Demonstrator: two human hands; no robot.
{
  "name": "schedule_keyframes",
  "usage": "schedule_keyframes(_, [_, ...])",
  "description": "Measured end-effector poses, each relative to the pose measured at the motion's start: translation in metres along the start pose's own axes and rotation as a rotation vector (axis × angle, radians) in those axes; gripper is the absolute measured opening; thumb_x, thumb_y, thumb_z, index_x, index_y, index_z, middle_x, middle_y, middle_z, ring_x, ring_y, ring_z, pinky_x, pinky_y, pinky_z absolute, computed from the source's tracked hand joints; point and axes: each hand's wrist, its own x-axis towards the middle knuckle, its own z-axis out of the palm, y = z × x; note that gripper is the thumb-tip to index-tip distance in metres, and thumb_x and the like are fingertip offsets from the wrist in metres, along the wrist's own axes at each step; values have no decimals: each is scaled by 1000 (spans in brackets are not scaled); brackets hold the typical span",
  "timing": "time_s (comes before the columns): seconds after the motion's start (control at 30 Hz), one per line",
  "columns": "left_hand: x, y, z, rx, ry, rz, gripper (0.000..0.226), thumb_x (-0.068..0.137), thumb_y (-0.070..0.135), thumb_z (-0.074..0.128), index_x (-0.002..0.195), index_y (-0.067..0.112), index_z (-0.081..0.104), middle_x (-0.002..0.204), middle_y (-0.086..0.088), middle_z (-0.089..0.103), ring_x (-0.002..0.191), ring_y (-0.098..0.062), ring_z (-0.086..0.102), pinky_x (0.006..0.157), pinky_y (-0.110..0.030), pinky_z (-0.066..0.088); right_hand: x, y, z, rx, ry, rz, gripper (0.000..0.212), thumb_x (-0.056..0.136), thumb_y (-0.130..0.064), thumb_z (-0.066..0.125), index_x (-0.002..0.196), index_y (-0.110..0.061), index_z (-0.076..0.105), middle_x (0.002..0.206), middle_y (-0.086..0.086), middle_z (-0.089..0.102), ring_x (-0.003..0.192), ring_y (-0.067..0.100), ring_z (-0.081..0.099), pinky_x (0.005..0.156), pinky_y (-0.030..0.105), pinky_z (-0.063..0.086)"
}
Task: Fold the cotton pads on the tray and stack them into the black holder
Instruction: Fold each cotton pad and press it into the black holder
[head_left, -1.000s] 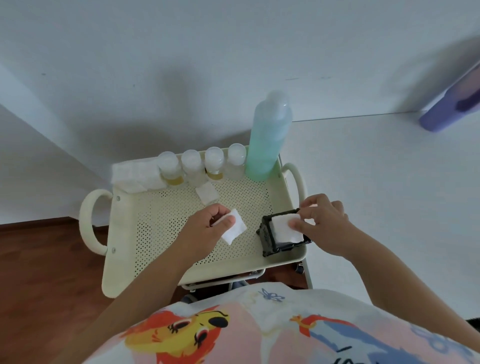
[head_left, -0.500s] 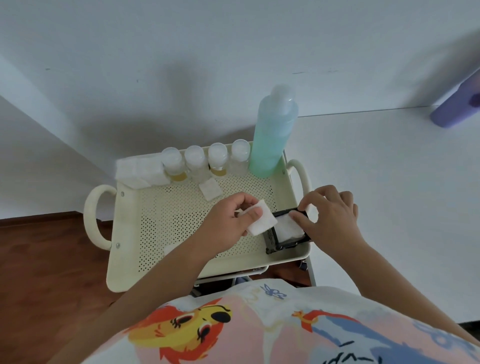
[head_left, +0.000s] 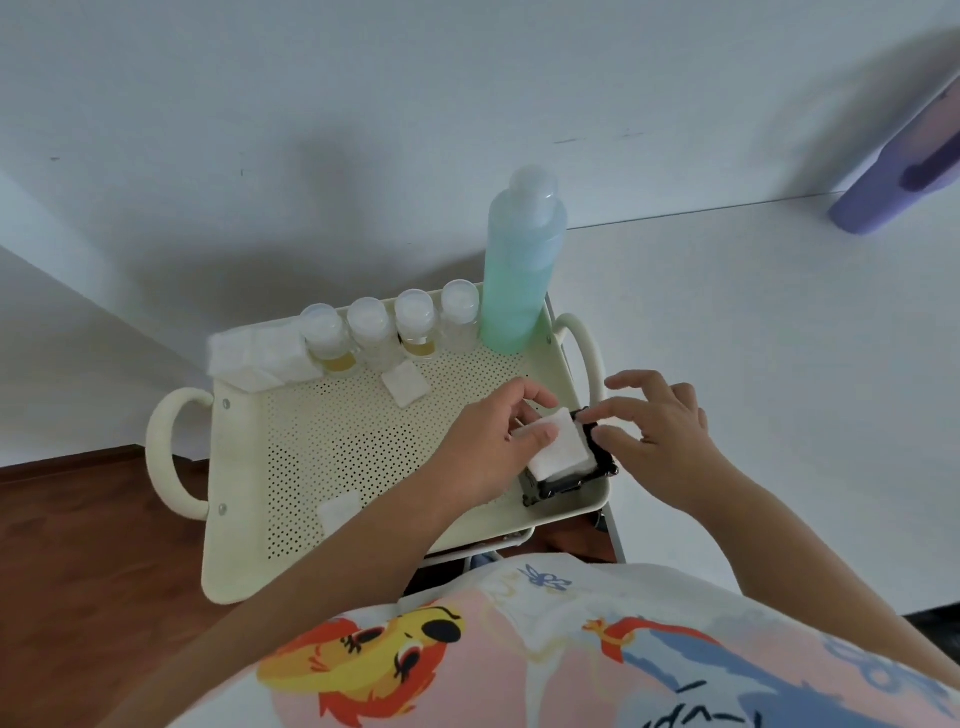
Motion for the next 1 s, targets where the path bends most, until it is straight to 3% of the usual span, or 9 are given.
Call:
schedule_keyframes(0.1, [0, 5, 5, 18, -9, 23, 18, 90, 28, 65, 106, 34, 57, 87, 8, 64, 69, 3, 55, 58, -6, 41, 2, -1, 3, -1, -118, 12, 5, 78, -58, 56, 75, -54, 57, 122, -24, 39, 108, 11, 25, 93, 30, 20])
schedule_keyframes(0.3, [-6, -3, 1, 290, 135, 177, 25, 88, 29, 66, 112, 28, 59, 102, 13, 54, 88, 11, 45, 72, -8, 36, 0, 2, 13, -76, 5, 80, 20, 77, -55, 62, 61, -47, 55, 114, -22, 42, 101, 11, 24, 85, 31, 19])
schedule_keyframes(0.47, [-19, -11, -1, 645, 137, 410, 22, 93, 39, 55, 103, 27, 70, 116, 8, 57, 105, -16, 43, 89, -33, 37, -1, 1, 17, -96, 87, 64, 21, 72, -49, 68, 59, -42, 53, 109, -20, 44, 96, 9, 24, 82, 30, 18])
schedule_keyframes(0.57, [-26, -15, 5, 829, 65, 466, 28, 93, 45, 50, 102, 29, 72, 133, 5, 54, 120, -27, 41, 95, -40, 31, 2, 2, 16, -122, 141, 18, 16, 69, -43, 70, 72, -45, 54, 108, -19, 43, 96, 12, 27, 83, 30, 20])
schedule_keyframes(0.67, [-28, -14, 5, 872, 60, 437, 33, 94, 48, 44, 104, 30, 70, 143, 3, 47, 127, -31, 35, 99, -42, 27, 6, 1, 16, -208, 112, -40, 18, 71, -45, 68, 86, -52, 62, 112, -19, 40, 97, 12, 24, 85, 30, 20])
schedule_keyframes(0.8, [-33, -15, -4, 745, 113, 380, 37, 95, 51, 38, 110, 33, 66, 144, 4, 42, 127, -25, 29, 98, -38, 25, 9, -3, 17, -289, 59, -33, 10, 75, -46, 66, 84, -49, 66, 121, -14, 44, 104, 17, 26, 86, 30, 19])
schedule_keyframes(0.9, [-42, -29, -22, 562, 208, 246, 35, 94, 53, 38, 111, 35, 63, 137, 8, 41, 125, -16, 28, 99, -34, 22, 18, -14, 9, -159, 74, -63, 7, 74, -43, 66, 78, -49, 65, 113, -17, 46, 98, 12, 23, 84, 31, 20])
schedule_keyframes(1.0, [-57, -62, -48, 472, 312, 60, 25, 93, 42, 51, 110, 30, 65, 124, 8, 47, 114, -14, 34, 99, -34, 28, 50, -43, 4, -111, 141, -180, 6, 76, -40, 65, 81, -42, 67, 106, -15, 49, 98, 16, 29, 82, 32, 22])
